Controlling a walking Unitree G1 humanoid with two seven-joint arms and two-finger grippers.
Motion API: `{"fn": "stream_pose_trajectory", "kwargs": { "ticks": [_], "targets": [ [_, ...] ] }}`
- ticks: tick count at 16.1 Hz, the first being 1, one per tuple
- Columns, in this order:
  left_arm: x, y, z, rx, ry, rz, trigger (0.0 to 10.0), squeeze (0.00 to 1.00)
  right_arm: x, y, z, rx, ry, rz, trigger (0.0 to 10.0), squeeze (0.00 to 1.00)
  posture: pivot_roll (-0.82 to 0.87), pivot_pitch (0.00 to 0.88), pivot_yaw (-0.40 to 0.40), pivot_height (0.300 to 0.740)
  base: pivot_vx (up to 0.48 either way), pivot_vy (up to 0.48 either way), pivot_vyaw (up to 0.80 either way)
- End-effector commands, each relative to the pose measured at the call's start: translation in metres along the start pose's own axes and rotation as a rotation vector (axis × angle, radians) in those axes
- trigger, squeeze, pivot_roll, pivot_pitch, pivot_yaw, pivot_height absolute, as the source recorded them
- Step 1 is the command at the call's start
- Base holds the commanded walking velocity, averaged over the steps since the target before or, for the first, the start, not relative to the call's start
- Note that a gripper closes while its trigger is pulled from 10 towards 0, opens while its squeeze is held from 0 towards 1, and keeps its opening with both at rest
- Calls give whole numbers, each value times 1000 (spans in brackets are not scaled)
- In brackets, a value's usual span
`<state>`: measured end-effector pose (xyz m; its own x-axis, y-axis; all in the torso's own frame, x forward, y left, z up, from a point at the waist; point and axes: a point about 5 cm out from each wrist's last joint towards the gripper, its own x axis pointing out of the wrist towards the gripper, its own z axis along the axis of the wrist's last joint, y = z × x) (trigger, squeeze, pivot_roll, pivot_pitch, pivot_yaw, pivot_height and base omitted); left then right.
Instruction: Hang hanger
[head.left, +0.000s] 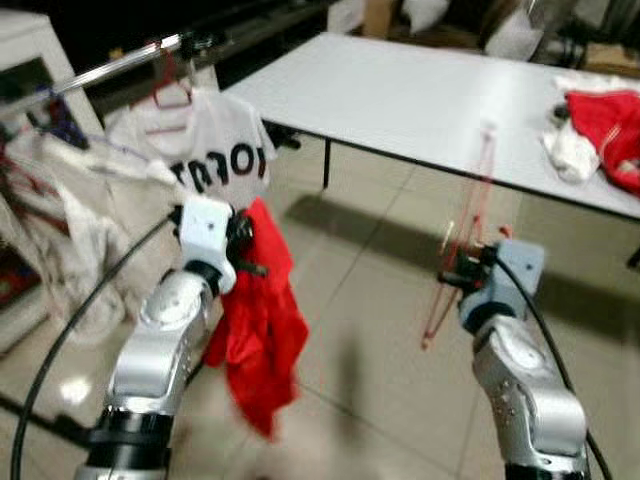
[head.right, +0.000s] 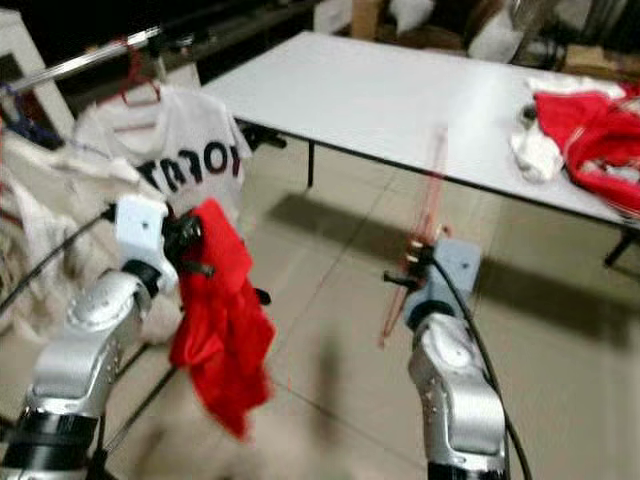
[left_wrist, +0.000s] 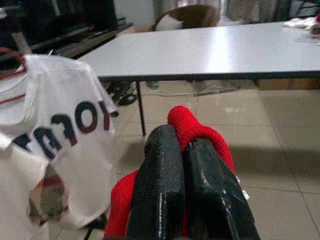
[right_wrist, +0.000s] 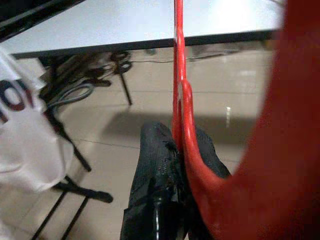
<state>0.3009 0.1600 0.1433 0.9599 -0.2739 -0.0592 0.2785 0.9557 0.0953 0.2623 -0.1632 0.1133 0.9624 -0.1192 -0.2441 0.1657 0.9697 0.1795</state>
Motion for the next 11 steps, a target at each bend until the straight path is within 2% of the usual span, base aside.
{"fn": "stream_pose_trajectory", "kwargs": {
  "ticks": [1, 7, 9, 11],
  "targets": [
    [1, 4, 9, 11, -35, 4, 10000, 0, -1, 5, 2, 17, -8, 17, 10000, 0, -60, 0, 57, 740, 0, 337, -800],
    [3, 4, 8, -11, -32, 6, 10000, 0, -1, 6, 2, 26, -7, 14, 10000, 0, -63, 0, 62, 740, 0, 336, -800],
    [3, 4, 7, -36, -29, 22, 10000, 0, -1, 5, 4, -10, -18, 4, 10000, 0, -66, 0, 61, 740, 0, 0, -550],
    [2, 4, 5, -64, -16, 52, 10000, 0, 0, 8, 8, -45, -39, 39, 10000, 0, -67, 0, 55, 740, 0, 0, 0]
  ]
}}
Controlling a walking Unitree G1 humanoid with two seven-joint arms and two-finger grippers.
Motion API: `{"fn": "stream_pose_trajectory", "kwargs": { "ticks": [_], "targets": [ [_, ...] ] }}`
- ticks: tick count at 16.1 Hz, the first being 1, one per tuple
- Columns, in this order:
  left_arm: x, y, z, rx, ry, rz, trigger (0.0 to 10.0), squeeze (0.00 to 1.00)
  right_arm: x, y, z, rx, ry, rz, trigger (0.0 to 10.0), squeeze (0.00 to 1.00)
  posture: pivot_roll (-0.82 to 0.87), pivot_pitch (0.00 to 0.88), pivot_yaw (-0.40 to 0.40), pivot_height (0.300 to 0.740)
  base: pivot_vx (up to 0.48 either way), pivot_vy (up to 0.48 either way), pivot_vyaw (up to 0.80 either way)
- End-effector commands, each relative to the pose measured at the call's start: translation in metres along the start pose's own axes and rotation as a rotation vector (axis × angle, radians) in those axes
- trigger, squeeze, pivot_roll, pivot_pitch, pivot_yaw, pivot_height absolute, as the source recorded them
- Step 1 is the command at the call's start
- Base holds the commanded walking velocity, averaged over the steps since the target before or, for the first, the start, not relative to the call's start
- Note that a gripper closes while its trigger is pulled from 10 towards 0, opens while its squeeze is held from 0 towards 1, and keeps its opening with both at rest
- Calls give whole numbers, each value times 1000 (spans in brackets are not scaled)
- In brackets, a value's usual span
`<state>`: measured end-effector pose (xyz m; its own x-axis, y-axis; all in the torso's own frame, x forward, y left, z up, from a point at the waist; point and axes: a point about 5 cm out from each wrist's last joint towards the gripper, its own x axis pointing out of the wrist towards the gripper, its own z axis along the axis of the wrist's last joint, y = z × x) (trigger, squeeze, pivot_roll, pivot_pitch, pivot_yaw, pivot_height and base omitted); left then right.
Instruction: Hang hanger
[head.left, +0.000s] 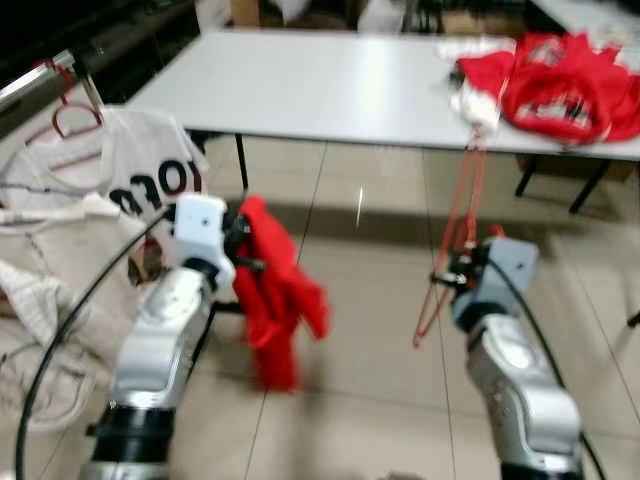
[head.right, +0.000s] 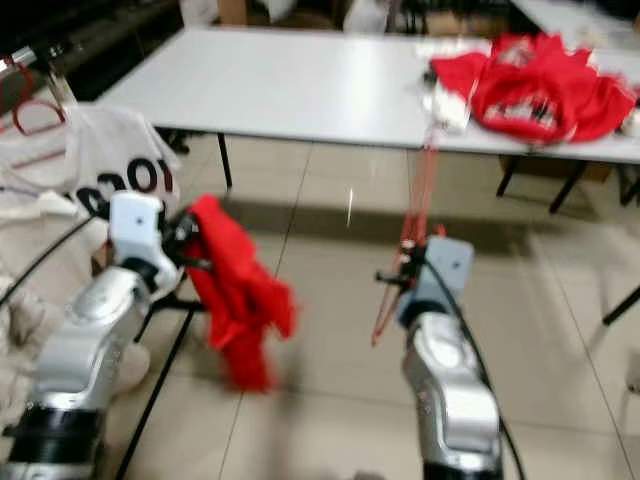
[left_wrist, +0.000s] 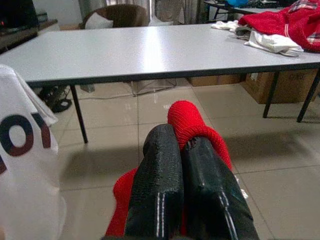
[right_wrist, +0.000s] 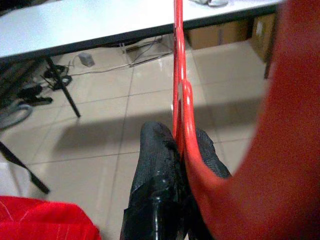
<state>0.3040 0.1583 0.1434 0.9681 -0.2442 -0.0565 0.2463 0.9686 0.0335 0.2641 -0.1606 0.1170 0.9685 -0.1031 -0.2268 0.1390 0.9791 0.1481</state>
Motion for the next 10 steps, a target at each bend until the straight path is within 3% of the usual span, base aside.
{"fn": "stream_pose_trajectory", "kwargs": {
  "ticks": [1, 3, 8, 10],
  "targets": [
    [-1, 6, 5, -4, -27, 35, 10000, 0, 1, 6, 8, -28, -44, 32, 10000, 0, -67, 0, 50, 740, 0, 0, 0],
    [-1, 7, 8, -28, -41, 33, 10000, 0, 2, 7, 10, -78, -66, 31, 10000, 0, -64, 0, 42, 740, 0, 0, 0],
    [0, 5, 15, -46, -71, 4, 10000, 0, 3, 11, 11, -89, -57, 75, 10000, 0, -63, 0, 35, 740, 323, 0, 0],
    [2, 4, 17, -40, -77, 1, 10000, 0, 5, 10, 14, -105, -78, 63, 10000, 0, -64, 0, 34, 740, 352, 0, 400]
  ]
}}
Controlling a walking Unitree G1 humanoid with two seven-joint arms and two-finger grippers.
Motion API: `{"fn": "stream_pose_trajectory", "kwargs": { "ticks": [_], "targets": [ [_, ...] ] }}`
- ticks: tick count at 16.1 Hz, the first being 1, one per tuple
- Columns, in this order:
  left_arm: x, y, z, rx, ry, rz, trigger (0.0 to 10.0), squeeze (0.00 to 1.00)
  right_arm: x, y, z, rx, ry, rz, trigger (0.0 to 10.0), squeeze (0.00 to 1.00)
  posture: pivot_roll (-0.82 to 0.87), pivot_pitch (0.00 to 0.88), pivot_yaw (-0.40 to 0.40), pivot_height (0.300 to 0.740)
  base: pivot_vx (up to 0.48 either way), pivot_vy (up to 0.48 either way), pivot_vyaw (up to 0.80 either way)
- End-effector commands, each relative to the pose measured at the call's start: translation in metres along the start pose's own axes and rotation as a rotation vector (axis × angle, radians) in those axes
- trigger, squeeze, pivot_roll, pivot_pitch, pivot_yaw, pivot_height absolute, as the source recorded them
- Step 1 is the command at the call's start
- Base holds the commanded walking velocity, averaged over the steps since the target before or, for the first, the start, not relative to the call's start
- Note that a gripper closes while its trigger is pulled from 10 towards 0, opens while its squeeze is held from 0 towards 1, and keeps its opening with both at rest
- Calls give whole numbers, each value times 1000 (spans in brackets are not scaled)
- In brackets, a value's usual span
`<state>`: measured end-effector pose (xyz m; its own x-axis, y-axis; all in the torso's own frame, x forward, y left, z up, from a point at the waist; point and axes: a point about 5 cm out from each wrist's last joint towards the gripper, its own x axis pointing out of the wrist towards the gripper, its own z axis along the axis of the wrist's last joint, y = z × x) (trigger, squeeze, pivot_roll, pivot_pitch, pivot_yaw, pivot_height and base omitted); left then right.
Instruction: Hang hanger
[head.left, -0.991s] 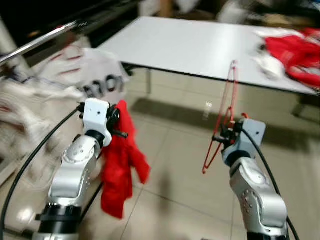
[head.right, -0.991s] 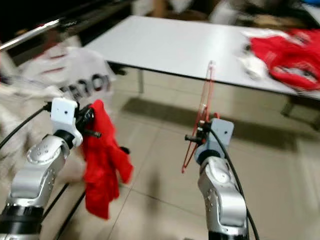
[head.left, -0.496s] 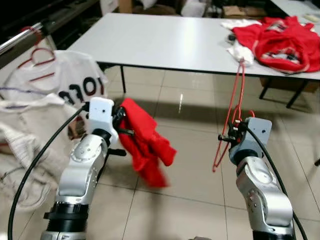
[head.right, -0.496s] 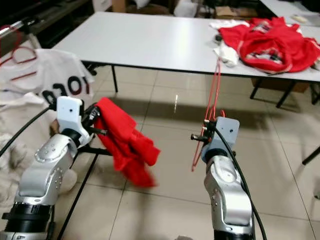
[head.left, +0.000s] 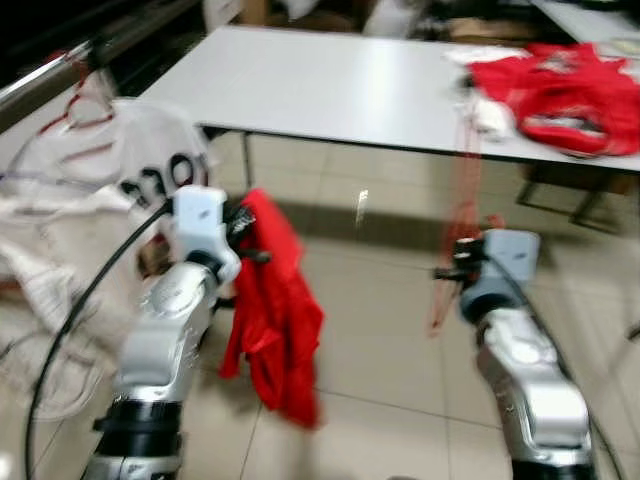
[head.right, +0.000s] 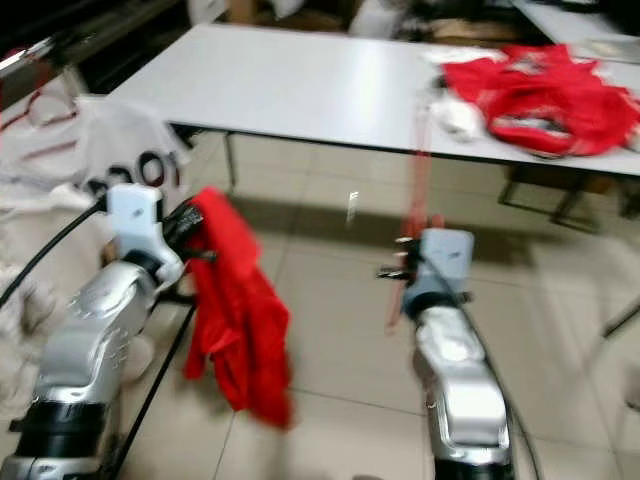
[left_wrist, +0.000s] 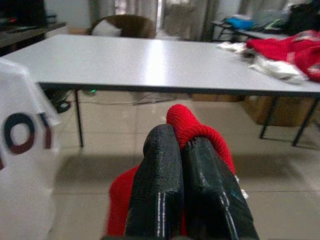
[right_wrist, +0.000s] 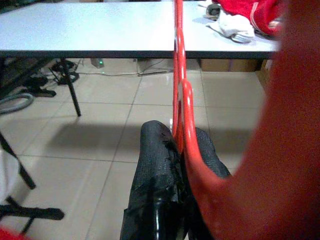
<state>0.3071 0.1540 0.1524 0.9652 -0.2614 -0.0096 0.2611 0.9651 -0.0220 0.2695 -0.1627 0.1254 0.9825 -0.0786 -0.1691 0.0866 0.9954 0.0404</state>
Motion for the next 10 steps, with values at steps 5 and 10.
{"fn": "stream_pose_trajectory", "kwargs": {
  "ticks": [5, 10],
  "targets": [
    [1, 10, 11, 22, -39, 20, 10000, 0, 2, 12, 7, 6, -36, 64, 10000, 0, -62, 0, 32, 740, 354, 0, 0],
    [2, 9, 13, 26, -44, 14, 10000, 0, 3, 13, 8, -4, -51, 69, 10000, 0, -65, 0, 35, 740, 354, 0, 0]
  ]
}}
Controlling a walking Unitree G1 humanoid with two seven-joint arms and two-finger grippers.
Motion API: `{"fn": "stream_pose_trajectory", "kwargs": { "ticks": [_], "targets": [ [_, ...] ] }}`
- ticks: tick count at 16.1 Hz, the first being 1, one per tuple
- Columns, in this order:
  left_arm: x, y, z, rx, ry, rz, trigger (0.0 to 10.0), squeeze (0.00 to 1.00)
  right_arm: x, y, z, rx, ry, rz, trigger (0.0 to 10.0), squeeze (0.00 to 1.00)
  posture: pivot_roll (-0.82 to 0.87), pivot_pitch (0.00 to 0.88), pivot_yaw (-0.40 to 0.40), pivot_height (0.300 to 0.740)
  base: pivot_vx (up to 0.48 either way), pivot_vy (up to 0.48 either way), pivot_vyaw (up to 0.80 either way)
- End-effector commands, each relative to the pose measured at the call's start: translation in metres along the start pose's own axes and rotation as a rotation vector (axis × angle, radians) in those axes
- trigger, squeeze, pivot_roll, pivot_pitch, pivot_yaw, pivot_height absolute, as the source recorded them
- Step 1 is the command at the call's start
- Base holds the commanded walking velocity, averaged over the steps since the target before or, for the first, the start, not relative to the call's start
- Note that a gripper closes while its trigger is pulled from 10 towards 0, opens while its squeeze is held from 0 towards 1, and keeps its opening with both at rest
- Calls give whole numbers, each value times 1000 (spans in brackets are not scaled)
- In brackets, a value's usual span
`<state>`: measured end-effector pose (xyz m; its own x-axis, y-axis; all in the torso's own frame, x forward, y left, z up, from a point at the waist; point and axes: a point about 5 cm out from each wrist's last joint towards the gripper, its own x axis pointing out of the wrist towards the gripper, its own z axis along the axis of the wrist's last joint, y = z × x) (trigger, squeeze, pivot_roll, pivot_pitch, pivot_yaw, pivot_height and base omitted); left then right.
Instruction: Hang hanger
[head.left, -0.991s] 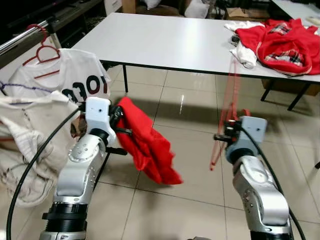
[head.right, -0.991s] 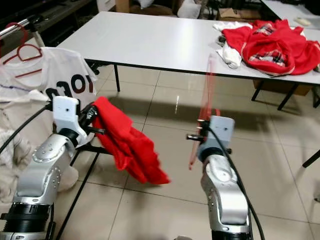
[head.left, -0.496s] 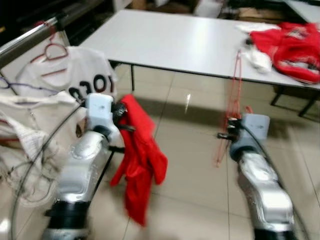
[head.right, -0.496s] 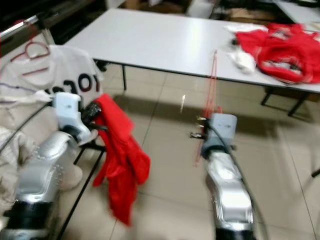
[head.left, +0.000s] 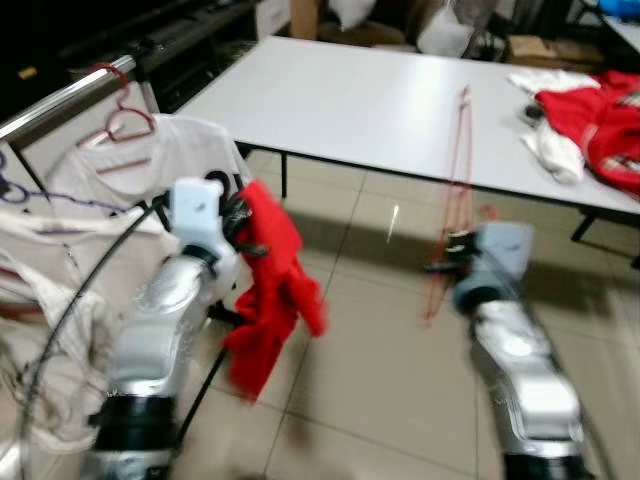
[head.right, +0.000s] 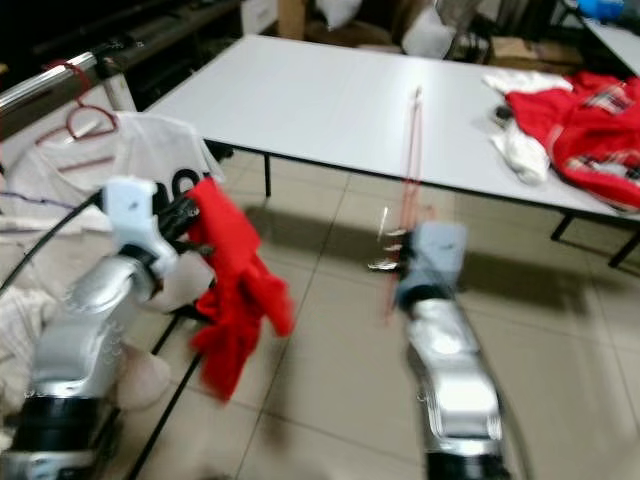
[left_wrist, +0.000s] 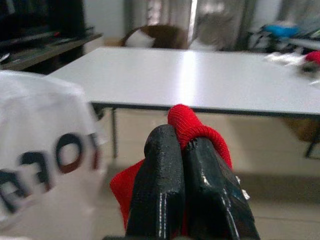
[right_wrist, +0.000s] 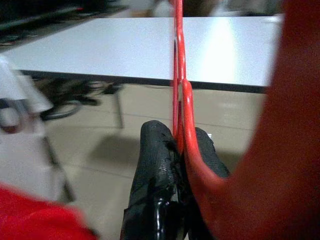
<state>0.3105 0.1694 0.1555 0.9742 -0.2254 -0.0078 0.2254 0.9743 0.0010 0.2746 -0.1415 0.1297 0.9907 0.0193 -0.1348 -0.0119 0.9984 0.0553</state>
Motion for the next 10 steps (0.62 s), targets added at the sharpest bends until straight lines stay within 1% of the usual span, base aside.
{"fn": "stream_pose_trajectory", "kwargs": {
  "ticks": [1, 2, 4, 5, 6, 10],
  "targets": [
    [3, -7, 11, 1, -45, -28, 10000, 0, 0, -8, 5, -13, -25, -18, 10000, 0, -66, 0, 34, 740, 356, 0, 0],
    [4, -8, 11, 1, -47, -31, 10000, 0, 0, -7, 5, -3, -21, 0, 10000, 0, -67, 0, 34, 740, 349, 0, -450],
    [4, -8, 11, 0, -49, -34, 10000, 0, 0, -6, 5, 20, -9, 16, 10000, 0, -68, 0, 33, 740, 352, 0, -800],
    [5, -9, 12, 0, -50, -36, 10000, 0, 0, -6, 5, 9, -13, 16, 10000, 0, -68, 0, 33, 740, 356, 0, -800],
    [5, -9, 12, -1, -51, -38, 10000, 0, 0, -7, 6, 3, -17, 18, 10000, 0, -68, 0, 32, 740, 349, 0, -431],
    [6, -7, 15, -2, -59, -30, 10000, 0, 1, -5, 7, -27, -31, 45, 10000, 0, -66, 0, 32, 740, 352, 0, 0]
  ]
}}
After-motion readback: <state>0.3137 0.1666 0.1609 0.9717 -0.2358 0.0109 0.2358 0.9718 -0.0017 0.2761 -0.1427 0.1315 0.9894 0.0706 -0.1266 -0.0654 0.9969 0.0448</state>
